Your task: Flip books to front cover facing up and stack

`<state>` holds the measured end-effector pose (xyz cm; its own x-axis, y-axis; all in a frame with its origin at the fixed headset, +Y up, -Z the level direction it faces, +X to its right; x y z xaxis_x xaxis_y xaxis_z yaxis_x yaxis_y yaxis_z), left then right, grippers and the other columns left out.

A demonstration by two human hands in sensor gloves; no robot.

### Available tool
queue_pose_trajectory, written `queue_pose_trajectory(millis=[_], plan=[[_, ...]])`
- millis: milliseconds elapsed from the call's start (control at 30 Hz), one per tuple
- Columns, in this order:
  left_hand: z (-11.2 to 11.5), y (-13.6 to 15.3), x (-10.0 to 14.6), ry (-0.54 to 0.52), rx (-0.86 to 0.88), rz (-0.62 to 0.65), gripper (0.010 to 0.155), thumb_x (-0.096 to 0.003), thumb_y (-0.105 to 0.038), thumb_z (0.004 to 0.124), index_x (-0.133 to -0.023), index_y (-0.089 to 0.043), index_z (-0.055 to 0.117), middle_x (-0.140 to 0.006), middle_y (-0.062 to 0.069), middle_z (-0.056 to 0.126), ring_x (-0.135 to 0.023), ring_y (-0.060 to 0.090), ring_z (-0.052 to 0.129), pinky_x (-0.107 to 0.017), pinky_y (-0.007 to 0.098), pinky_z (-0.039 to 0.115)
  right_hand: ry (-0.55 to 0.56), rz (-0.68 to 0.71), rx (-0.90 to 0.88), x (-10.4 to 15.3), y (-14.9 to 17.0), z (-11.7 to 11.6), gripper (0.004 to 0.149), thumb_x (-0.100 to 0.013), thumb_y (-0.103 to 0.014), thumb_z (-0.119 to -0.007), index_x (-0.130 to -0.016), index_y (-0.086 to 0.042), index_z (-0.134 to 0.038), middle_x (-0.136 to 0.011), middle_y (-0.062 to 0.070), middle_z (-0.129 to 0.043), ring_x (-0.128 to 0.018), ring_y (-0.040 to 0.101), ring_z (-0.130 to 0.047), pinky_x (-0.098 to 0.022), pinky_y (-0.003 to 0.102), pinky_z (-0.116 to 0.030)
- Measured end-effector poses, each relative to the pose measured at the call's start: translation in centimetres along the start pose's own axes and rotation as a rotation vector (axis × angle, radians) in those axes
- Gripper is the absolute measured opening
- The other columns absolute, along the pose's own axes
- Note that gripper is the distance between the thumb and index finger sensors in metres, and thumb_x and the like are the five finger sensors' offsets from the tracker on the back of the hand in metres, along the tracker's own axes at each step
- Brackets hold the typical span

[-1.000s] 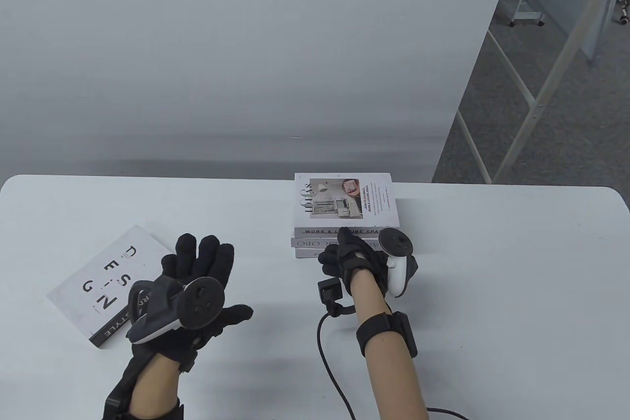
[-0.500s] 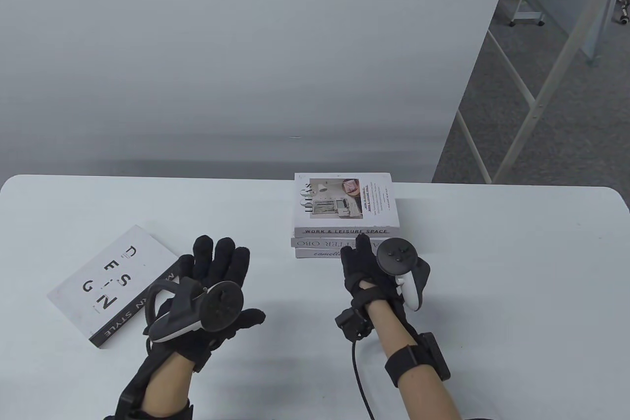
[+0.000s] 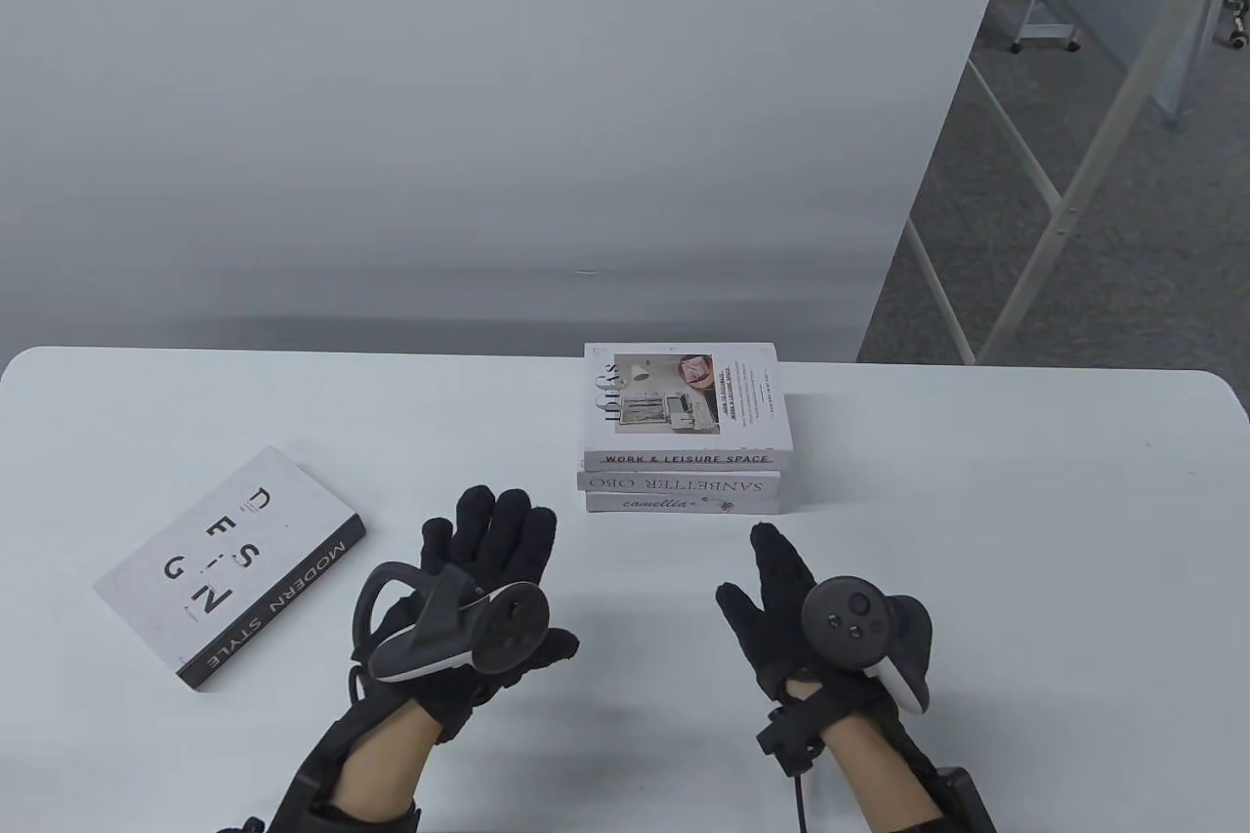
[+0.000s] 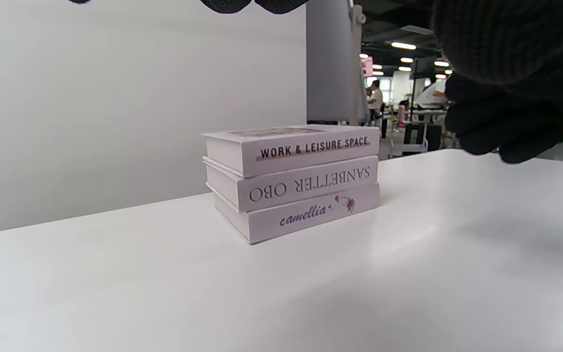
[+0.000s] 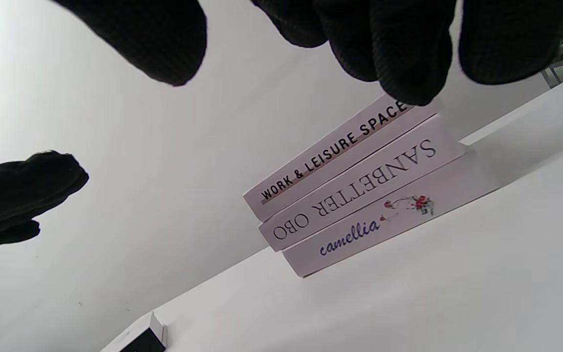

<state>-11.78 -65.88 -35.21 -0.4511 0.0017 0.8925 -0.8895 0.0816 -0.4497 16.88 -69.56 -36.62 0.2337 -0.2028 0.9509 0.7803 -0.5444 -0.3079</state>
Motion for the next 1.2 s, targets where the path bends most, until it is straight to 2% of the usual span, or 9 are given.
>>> queue_pose_trajectory(millis=[267, 467, 600, 700, 833, 933, 1000, 1100, 1200], plan=[[2.4, -1.0, -1.3, 0.044, -0.025, 0.023, 0.106, -0.0408, -0.072, 0.067, -0.111, -0.006, 0.023, -0.112, 0.028, 0.021, -0.100, 0.064, 0.029, -0.067, 0.075, 0.041, -0.063, 0.009, 0.233, 3.1, 1.8, 1.8, 0.086, -0.056, -0.060, -0.067, -0.110, 0.001, -0.040, -0.106, 0.042, -0.046, -0.089, 0.067, -0.060, -0.052, 0.081, -0.055], [4.1, -1.0, -1.7, 0.061, -0.031, 0.011, 0.107, -0.0401, -0.075, 0.066, -0.111, -0.006, 0.024, -0.112, 0.027, 0.023, -0.100, 0.063, 0.034, -0.067, 0.075, 0.046, -0.087, -0.013, 0.336, 3.6, 2.2, 2.8, 0.088, -0.056, -0.062, -0.067, -0.112, 0.000, -0.037, -0.109, 0.043, -0.040, -0.091, 0.071, -0.051, -0.055, 0.085, -0.041], [5.5, -0.9, -1.8, 0.113, -0.034, 0.028, 0.110, -0.0387, -0.080, 0.061, -0.113, -0.008, 0.024, -0.114, 0.027, 0.019, -0.101, 0.063, 0.020, -0.065, 0.080, 0.034, -0.095, 0.004, 0.398, 3.5, 1.6, 2.8, 0.089, -0.056, -0.063, -0.066, -0.112, -0.001, -0.035, -0.109, 0.043, -0.037, -0.092, 0.071, -0.047, -0.054, 0.086, -0.039], [6.3, -0.4, -1.9, 0.141, -0.027, 0.014, 0.111, -0.0385, -0.082, 0.058, -0.113, -0.007, 0.025, -0.114, 0.028, 0.018, -0.101, 0.063, 0.019, -0.065, 0.080, 0.034, -0.097, 0.015, 0.403, 3.5, 1.1, 2.8, 0.088, -0.056, -0.062, -0.066, -0.112, -0.001, -0.036, -0.109, 0.043, -0.037, -0.092, 0.071, -0.046, -0.055, 0.086, -0.037], [7.1, 1.1, -1.8, 0.140, 0.022, -0.038, 0.112, -0.0379, -0.084, 0.055, -0.113, -0.006, 0.026, -0.114, 0.028, 0.022, -0.102, 0.064, 0.036, -0.067, 0.076, 0.047, -0.069, 0.031, 0.413, 3.6, 0.4, 3.4, 0.086, -0.056, -0.061, -0.066, -0.112, -0.001, -0.038, -0.109, 0.043, -0.038, -0.092, 0.071, -0.047, -0.054, 0.086, -0.038], [7.7, 2.4, -1.8, 0.126, 0.031, -0.084, 0.114, -0.0363, -0.086, 0.052, -0.113, -0.005, 0.029, -0.114, 0.029, 0.030, -0.098, 0.064, 0.052, -0.067, 0.069, 0.059, -0.105, 0.008, 0.401, 3.6, 0.3, 3.8, 0.087, -0.057, -0.061, -0.066, -0.112, -0.001, -0.037, -0.109, 0.043, -0.036, -0.093, 0.071, -0.045, -0.050, 0.089, -0.038], [8.1, 3.8, -1.6, 0.125, 0.025, -0.125, 0.115, -0.0350, -0.088, 0.044, -0.113, -0.005, 0.031, -0.114, 0.029, 0.035, -0.097, 0.064, 0.056, -0.067, 0.067, 0.061, -0.107, 0.009, 0.402, 3.6, 0.2, 3.9, 0.087, -0.057, -0.061, -0.066, -0.112, -0.001, -0.037, -0.109, 0.043, -0.036, -0.093, 0.072, -0.045, -0.050, 0.089, -0.038], [8.4, 7.1, -1.0, 0.126, 0.024, -0.202, 0.116, -0.0330, -0.089, 0.038, -0.113, -0.005, 0.035, -0.113, 0.029, 0.041, -0.097, 0.063, 0.057, -0.067, 0.067, 0.062, -0.098, 0.017, 0.403, 3.6, 0.0, 4.0, 0.086, -0.057, -0.061, -0.066, -0.112, -0.001, -0.037, -0.109, 0.043, -0.036, -0.093, 0.071, -0.045, -0.051, 0.088, -0.038], [8.5, 12.1, 0.1, 0.178, -0.018, -0.336, 0.116, -0.0335, -0.089, 0.038, -0.113, -0.004, 0.037, -0.113, 0.028, 0.043, -0.097, 0.064, 0.055, -0.067, 0.069, 0.059, -0.104, 0.021, 0.404, 3.5, 0.0, 3.9, 0.086, -0.057, -0.061, -0.066, -0.112, -0.001, -0.037, -0.109, 0.043, -0.037, -0.093, 0.071, -0.046, -0.052, 0.088, -0.038]])
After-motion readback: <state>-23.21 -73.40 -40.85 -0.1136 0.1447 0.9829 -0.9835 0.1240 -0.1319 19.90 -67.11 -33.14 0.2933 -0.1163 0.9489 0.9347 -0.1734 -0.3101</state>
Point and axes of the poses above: the tracker on the back of each hand, its own y axis roughly to the little-finger side, its own x axis roughly from the fingertips to the wrist, z = x × y, the point moved 4 cm from there along -x, roughly from the wrist to the fingertips
